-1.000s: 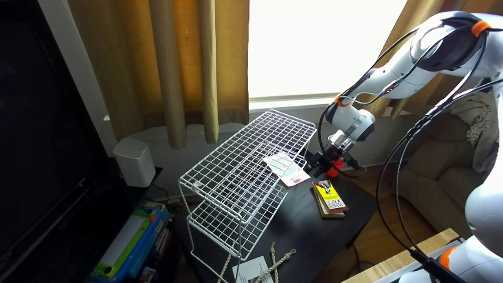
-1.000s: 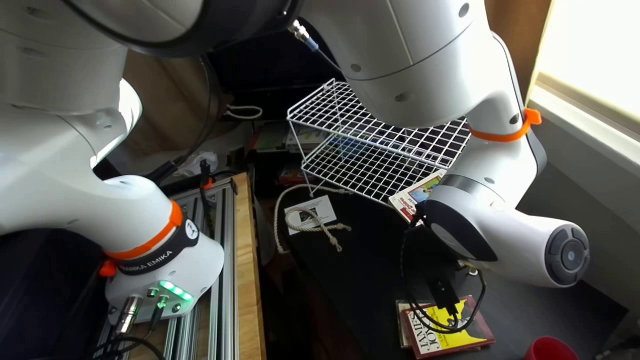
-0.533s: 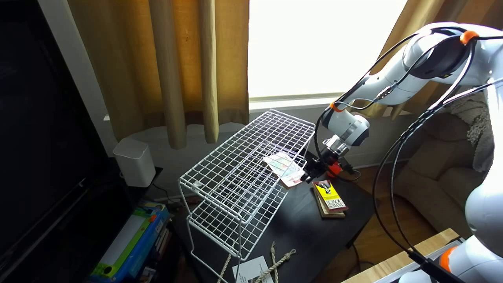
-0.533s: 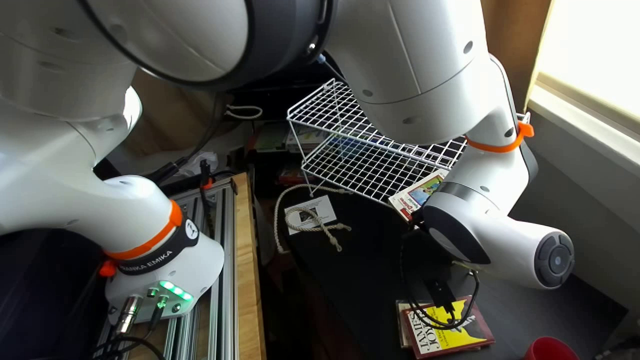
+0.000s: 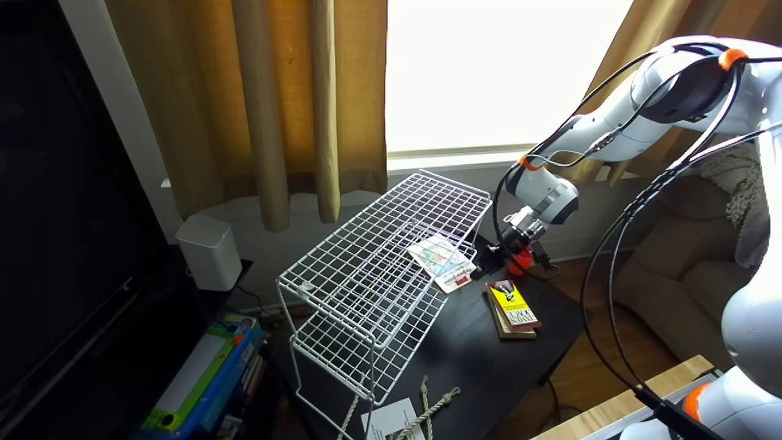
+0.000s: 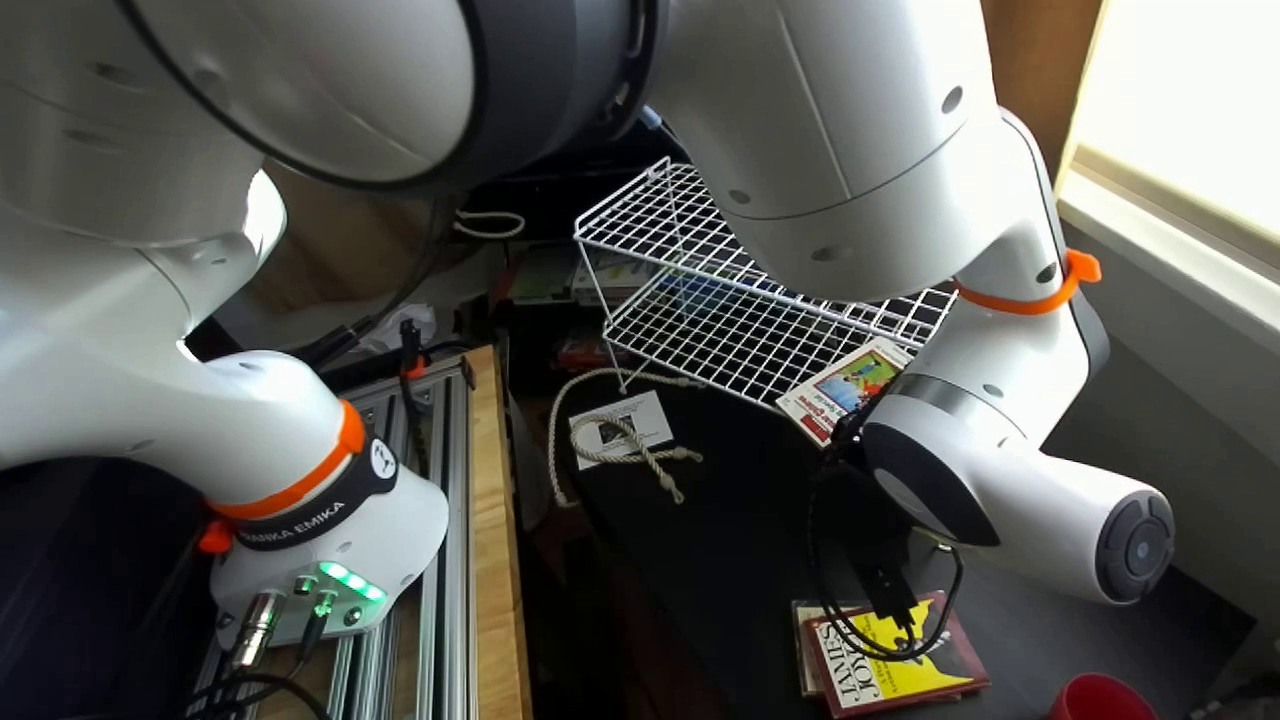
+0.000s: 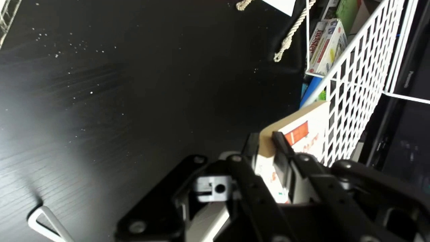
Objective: Move the book from the bottom shelf to the top shelf
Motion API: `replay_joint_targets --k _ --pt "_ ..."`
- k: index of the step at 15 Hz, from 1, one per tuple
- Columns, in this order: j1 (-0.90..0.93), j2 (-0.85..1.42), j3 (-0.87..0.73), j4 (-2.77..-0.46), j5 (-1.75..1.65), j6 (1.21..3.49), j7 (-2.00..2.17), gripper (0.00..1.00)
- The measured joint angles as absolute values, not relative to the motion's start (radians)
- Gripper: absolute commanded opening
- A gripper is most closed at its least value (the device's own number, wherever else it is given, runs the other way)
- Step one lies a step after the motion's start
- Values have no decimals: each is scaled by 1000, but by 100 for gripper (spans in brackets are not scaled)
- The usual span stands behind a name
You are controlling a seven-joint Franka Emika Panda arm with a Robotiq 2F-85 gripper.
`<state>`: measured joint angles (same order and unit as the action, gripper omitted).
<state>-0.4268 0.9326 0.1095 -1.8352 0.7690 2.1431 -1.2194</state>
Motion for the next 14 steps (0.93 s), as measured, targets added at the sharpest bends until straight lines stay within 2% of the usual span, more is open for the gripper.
replay_joint_targets --k 7,14 --pt "-454 906 92 -1839 782 2024 -1303 4" --pt "-456 758 8 -1972 778 1879 -1396 4"
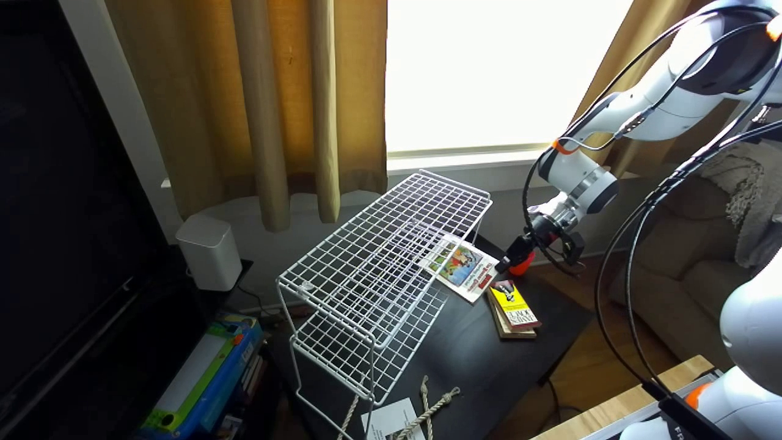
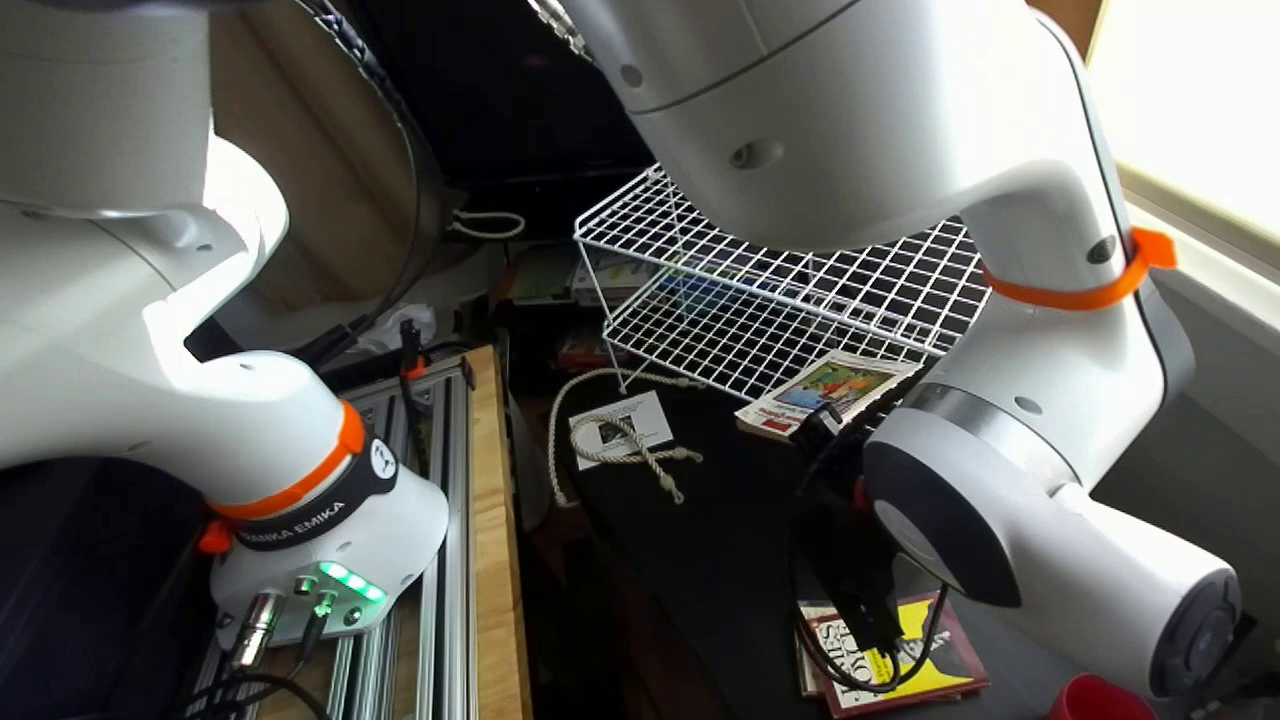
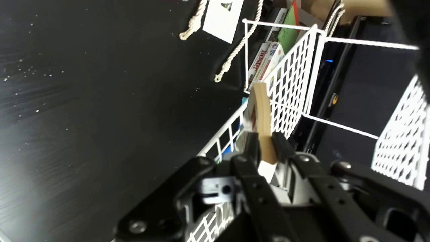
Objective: Move the book from the bottom shelf to the top shelf
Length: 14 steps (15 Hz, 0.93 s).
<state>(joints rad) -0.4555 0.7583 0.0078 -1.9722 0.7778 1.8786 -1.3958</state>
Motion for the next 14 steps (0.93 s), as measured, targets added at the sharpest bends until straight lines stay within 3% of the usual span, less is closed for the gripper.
replay_joint_targets --k 14 --pt "-451 660 -104 -2054 756 1650 -1521 4"
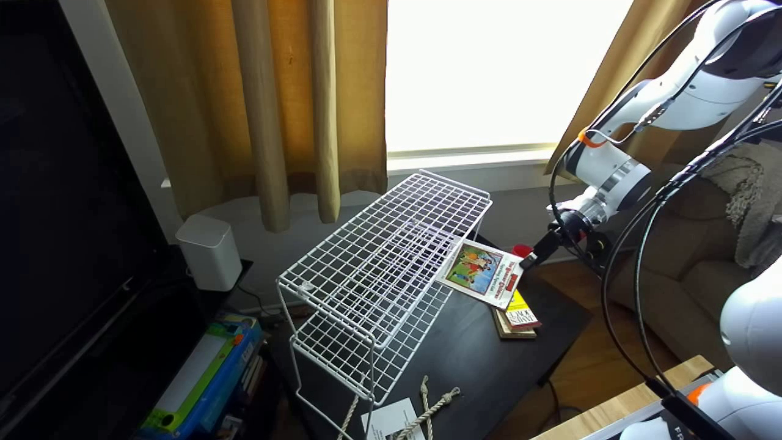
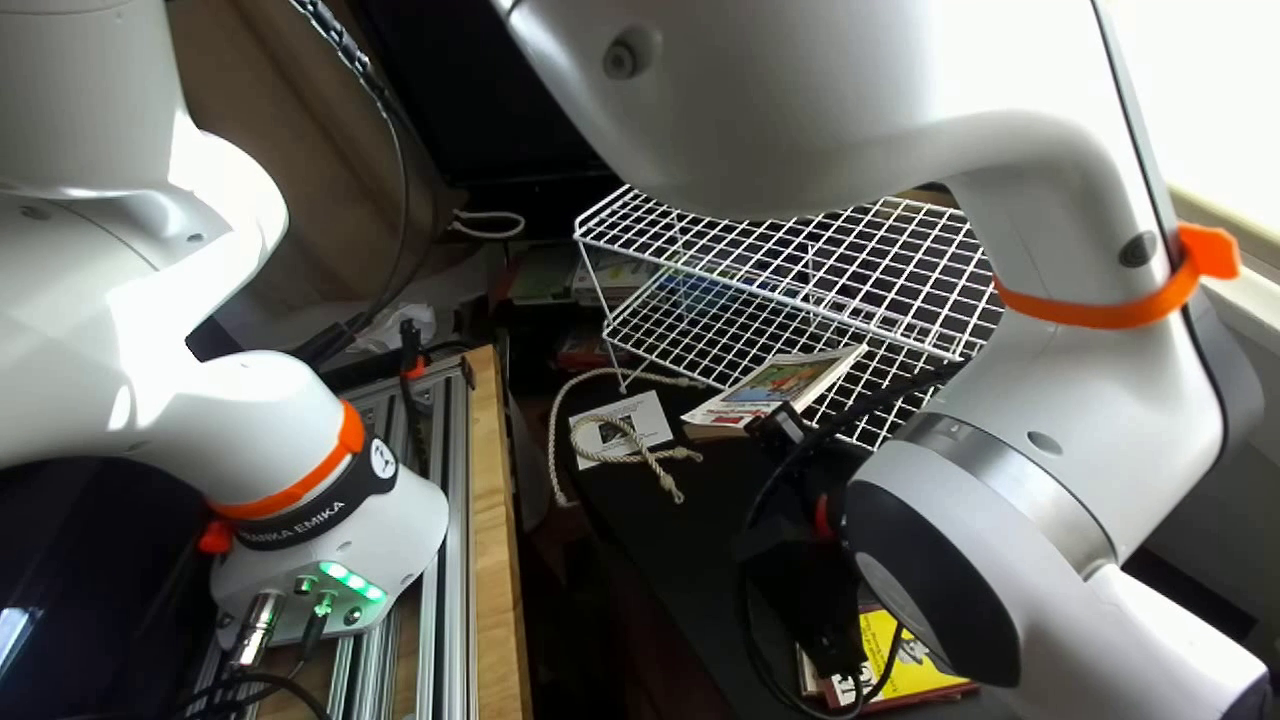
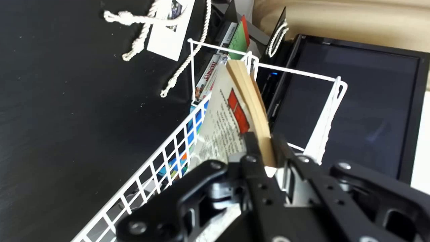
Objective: Move the book from the bottom shelf to the top shelf
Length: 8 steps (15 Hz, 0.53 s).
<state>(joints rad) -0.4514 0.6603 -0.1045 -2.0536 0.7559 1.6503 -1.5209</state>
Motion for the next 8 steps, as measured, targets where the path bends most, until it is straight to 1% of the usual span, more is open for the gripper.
replay_joint_targets --k 3,8 --pt "-451 653 -126 -2056 717 1583 -1521 4" --pt "-450 613 -165 -2104 598 1537 -1522 4"
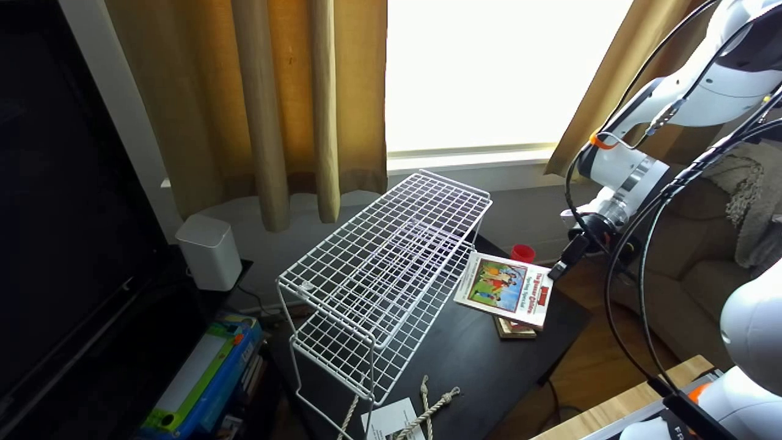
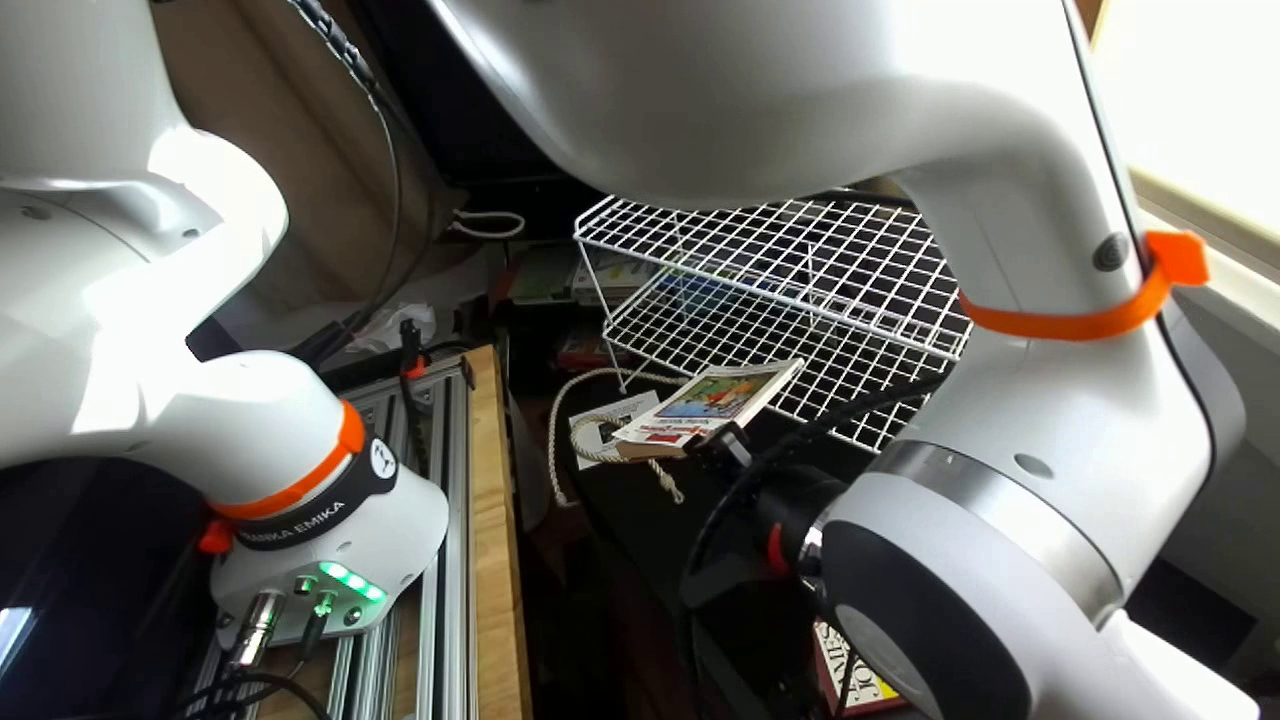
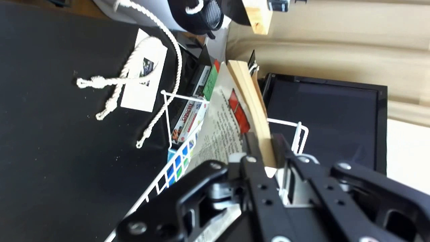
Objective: Move the book from the bottom shelf to the top shelf
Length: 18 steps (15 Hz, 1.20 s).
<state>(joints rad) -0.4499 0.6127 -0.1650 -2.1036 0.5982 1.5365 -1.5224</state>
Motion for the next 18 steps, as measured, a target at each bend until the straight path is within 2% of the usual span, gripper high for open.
replay_joint_targets --k 8,18 --pt "-448 495 -175 -2221 468 1536 -1628 4" --pt "-462 386 -201 -2247 578 1479 -1852 4"
